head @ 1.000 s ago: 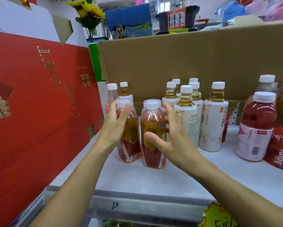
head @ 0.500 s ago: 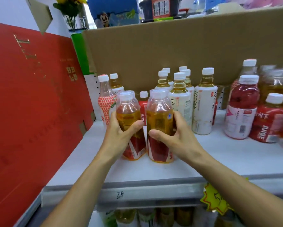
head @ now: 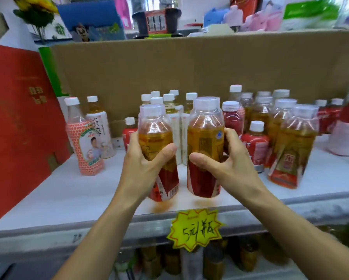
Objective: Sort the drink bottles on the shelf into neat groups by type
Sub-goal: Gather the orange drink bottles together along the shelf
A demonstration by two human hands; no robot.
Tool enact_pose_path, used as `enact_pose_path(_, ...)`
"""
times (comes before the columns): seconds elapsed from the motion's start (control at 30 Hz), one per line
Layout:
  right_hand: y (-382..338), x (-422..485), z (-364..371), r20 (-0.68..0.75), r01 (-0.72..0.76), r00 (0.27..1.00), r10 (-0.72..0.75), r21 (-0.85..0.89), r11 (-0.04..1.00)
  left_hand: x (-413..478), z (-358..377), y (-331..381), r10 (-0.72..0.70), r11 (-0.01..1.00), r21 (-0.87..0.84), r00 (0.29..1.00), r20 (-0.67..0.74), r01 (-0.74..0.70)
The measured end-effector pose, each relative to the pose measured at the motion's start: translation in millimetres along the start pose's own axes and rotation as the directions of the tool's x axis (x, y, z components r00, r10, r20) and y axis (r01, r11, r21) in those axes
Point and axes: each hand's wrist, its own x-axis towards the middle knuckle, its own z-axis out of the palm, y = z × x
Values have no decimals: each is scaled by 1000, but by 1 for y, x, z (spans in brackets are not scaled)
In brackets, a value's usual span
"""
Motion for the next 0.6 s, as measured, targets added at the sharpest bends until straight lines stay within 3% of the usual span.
enact_pose_path(0.6, 45, -18, -232, -128, -26, 992, 15, -83, 996, -32, 213, 65, 19, 999, -39, 998, 52, -17)
